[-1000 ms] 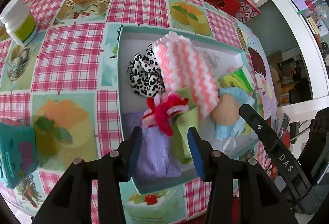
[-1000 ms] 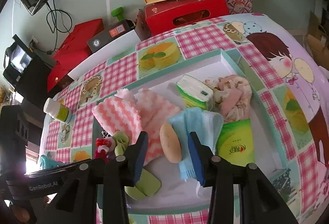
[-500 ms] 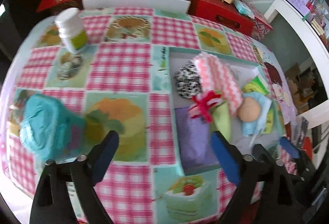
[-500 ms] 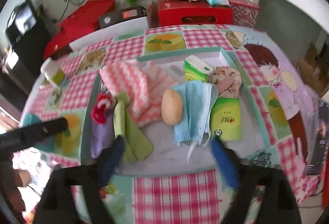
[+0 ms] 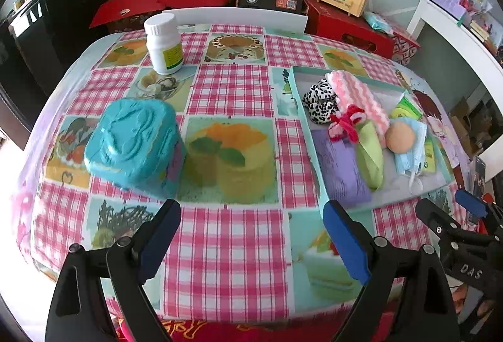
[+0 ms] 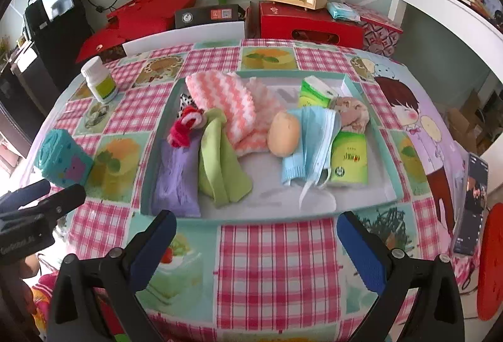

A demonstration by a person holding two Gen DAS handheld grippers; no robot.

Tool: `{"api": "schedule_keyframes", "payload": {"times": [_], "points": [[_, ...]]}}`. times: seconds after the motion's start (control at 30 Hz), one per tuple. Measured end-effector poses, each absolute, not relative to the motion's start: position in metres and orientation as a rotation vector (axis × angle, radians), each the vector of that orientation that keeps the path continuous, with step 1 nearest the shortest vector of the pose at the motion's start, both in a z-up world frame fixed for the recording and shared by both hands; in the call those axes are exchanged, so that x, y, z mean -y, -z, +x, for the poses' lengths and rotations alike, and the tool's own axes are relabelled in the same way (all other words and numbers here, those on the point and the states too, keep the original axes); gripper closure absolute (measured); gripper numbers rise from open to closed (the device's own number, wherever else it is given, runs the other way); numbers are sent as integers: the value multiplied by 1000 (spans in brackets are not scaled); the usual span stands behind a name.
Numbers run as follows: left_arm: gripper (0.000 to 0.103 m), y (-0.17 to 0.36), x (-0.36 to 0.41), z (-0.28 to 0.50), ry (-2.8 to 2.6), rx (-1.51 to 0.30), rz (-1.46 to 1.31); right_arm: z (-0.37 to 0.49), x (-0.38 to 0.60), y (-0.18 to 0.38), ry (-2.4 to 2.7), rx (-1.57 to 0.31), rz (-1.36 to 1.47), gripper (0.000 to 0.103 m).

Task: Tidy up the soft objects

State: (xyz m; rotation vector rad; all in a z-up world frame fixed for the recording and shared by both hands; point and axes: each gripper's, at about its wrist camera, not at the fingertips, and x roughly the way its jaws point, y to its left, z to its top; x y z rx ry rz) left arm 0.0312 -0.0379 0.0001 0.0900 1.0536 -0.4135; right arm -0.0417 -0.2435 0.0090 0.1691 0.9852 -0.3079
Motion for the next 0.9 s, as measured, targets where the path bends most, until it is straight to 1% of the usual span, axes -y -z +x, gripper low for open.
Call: {"api": "schedule_keyframes", "payload": {"times": [0.23,0.63,0.9], "points": [[11,-5,31,16,347,-976,158,-49,239,-6,329,-981,162,0],[11,5,20,17,222,-1008,165,-51,235,-5,336,-958,142,0],[11,7,22,16,235,-1010,176,-49,235,-2,333,-971,141,0]]}}
